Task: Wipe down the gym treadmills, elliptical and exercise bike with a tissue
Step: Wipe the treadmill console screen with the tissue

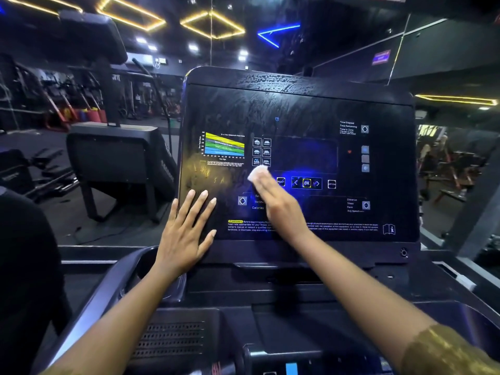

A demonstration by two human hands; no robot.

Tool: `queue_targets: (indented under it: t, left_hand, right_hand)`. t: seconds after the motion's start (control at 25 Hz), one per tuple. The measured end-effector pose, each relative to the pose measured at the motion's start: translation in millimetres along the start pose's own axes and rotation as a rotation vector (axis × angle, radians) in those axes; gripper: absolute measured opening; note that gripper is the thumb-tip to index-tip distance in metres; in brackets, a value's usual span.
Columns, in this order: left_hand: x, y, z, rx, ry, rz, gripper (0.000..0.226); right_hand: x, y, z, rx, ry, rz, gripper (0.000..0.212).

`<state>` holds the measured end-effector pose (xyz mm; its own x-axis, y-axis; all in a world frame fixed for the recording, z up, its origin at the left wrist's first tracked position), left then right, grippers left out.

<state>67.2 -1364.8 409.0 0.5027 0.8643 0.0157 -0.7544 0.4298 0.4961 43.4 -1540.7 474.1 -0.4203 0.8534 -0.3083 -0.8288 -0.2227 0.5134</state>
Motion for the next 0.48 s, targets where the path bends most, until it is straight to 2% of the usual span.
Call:
queue_targets:
  t: [0.12,0.2,0.32,0.4,0.48]
  left_hand:
    - [0,-1,0,-0.003,-0.008,0.005,0.058]
    - [0,0,0,-0.001,-0.004,0.006,0.058]
    - [0,0,0,0.002,0.0,0.0,0.057]
    - [0,0,0,0.005,0.005,-0.01,0.058]
    - [0,1,1,0.015,0.009,-0.018,0.058]
  right_hand:
    - [29,-2,-13,0.085,0.179,-0.005,0.058]
    - [21,15,1,0.061,0.211,0.024,0.052]
    - [-38,51,45,-0.142,0.011,-0.016,0.043]
    - [-71,53,67,-0.155,-0.125,-0.044,0.043]
    - [-66,34,76,-0.098,-0.12,-0.046,0.046]
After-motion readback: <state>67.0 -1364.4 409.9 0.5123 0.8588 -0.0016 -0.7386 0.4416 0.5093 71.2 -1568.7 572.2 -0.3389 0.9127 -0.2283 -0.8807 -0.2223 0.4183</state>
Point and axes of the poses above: each hand's wrist, its own z-axis towards the middle knuckle, its own y-axis out of the back of the hand, x = y × z, the point moved 8 cm from there along z, towards the middle knuckle, and after that the axes turned 10 degrees about y, right-handed, at the moved point
